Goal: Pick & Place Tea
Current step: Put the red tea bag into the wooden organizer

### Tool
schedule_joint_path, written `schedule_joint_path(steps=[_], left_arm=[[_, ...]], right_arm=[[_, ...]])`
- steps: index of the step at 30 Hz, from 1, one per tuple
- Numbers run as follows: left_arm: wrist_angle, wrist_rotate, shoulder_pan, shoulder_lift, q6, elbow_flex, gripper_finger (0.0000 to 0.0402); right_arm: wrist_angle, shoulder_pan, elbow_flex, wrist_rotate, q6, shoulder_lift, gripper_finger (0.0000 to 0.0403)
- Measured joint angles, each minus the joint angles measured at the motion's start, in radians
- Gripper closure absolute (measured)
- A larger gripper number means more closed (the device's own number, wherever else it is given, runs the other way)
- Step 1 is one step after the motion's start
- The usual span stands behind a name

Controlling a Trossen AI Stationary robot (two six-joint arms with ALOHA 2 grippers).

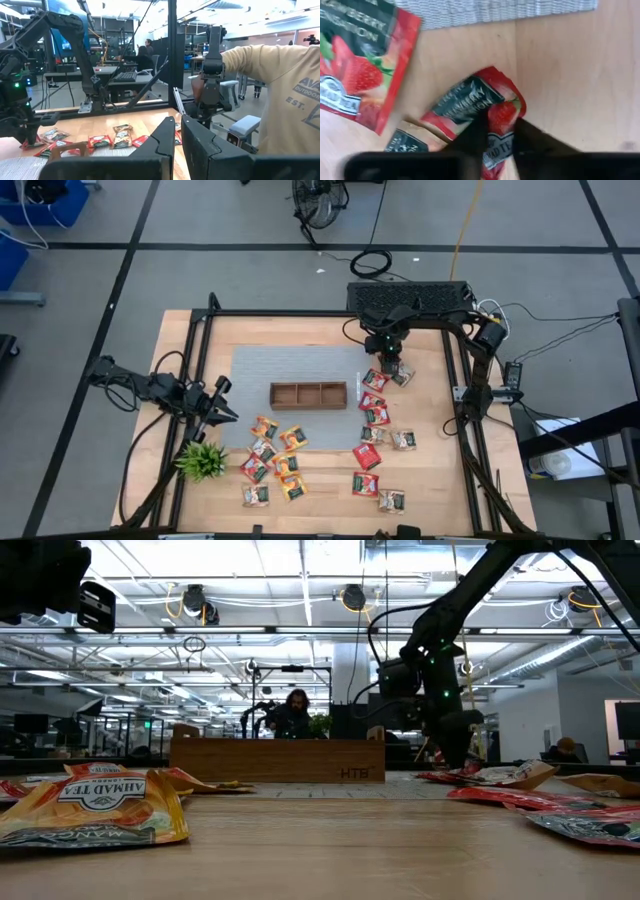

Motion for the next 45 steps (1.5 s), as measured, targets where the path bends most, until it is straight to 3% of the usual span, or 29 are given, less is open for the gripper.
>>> schedule_joint_path(steps=[7,13,17,21,24,29,33,38,45], left_arm=[[0.0,0.0,0.0,0.0,0.0,0.0,0.0366],[0.0,0.0,0.0,0.0,0.0,0.0,0.0366],[0.0,0.0,0.0,0.0,0.0,0.0,0.0366],[0.0,0.0,0.0,0.0,0.0,0.0,0.0366],[0.0,0.0,0.0,0.0,0.0,0.0,0.0366],[0.0,0.0,0.0,0.0,0.0,0.0,0.0366],[0.0,0.0,0.0,0.0,0.0,0.0,0.0366],[0.001,0.0,0.0,0.0,0.0,0.0,0.0366],[0.0,0.0,0.0,0.0,0.0,0.0,0.0366]], right_arm=[[0.021,0.011,0.0,0.073,0.06,-0.063,0.0384],[0.063,0.066,-0.002,0.088,0.226,-0.27,0.0384],[0.163,0.17,-0.057,0.035,0.379,-0.428,0.0384],[0.422,0.32,-0.147,0.042,0.607,-0.56,0.0384],[0.725,0.475,-0.279,0.083,0.759,-0.609,0.0384],[1.29,0.674,-0.461,0.312,0.891,-0.572,0.0384],[1.555,0.755,-0.493,0.458,0.897,-0.455,0.0384],[1.608,0.774,-0.409,0.507,0.857,-0.285,0.0384],[1.639,0.779,-0.341,0.664,0.836,-0.103,0.0385]])
